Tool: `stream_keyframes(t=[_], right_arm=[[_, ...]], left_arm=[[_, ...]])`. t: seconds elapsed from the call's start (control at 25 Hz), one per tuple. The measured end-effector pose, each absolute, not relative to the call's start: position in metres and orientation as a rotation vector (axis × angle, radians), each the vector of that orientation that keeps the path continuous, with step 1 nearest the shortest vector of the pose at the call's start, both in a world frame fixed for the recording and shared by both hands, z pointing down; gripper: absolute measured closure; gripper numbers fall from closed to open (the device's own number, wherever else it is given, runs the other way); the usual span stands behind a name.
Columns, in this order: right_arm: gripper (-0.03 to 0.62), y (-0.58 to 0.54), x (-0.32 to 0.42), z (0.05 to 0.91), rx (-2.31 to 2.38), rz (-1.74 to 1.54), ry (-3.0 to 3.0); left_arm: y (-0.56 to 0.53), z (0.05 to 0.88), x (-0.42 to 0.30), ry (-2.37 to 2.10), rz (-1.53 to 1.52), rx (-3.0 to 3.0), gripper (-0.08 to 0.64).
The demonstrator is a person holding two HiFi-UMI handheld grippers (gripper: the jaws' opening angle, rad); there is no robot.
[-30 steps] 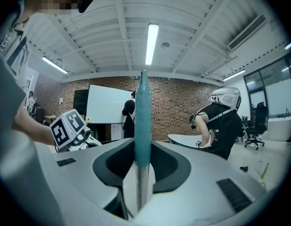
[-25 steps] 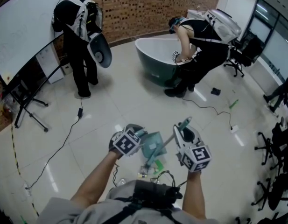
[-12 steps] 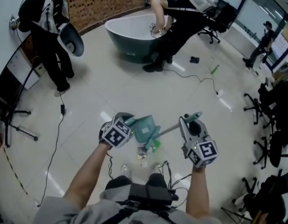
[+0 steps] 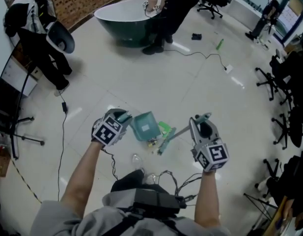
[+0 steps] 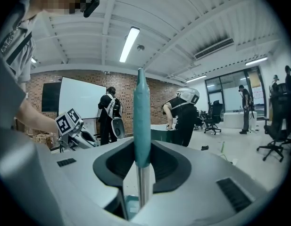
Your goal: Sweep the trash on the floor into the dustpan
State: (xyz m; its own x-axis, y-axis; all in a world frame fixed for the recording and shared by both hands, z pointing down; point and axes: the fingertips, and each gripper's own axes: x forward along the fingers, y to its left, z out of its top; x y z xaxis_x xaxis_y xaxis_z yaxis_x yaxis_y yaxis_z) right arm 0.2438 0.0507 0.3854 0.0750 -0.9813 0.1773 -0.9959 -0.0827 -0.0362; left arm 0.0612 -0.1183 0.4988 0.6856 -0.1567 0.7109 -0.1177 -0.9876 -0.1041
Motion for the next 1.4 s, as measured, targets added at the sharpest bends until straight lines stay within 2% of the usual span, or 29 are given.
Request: stream_keyframes(t=[0.28,0.6,1.0,1.4], right_arm=[[0.499,0.108,0.225,0.442,2.265,0.376,-1.976],[0.498,0.149,0.213,0.522,2.326,0.465,-1.702],[0.497,0.098,0.132,0.604,2.144,0.625,-1.78],[0.492,0.027,0.1,0.586,2.33,0.828,-2.027]], left_arm=[[-0.091,0.521,0.024,0.119,-1.35,-2.727,0.453],[-0.086,0.591,-0.001,-0.092,-1.44,-2.666,0.453],[-0.077,0.625,0.014,-0.235,-1.497,-2.648,0.453],[-0.077,0.623,0.016,-0.266,-1.529,-2.654,0.453]])
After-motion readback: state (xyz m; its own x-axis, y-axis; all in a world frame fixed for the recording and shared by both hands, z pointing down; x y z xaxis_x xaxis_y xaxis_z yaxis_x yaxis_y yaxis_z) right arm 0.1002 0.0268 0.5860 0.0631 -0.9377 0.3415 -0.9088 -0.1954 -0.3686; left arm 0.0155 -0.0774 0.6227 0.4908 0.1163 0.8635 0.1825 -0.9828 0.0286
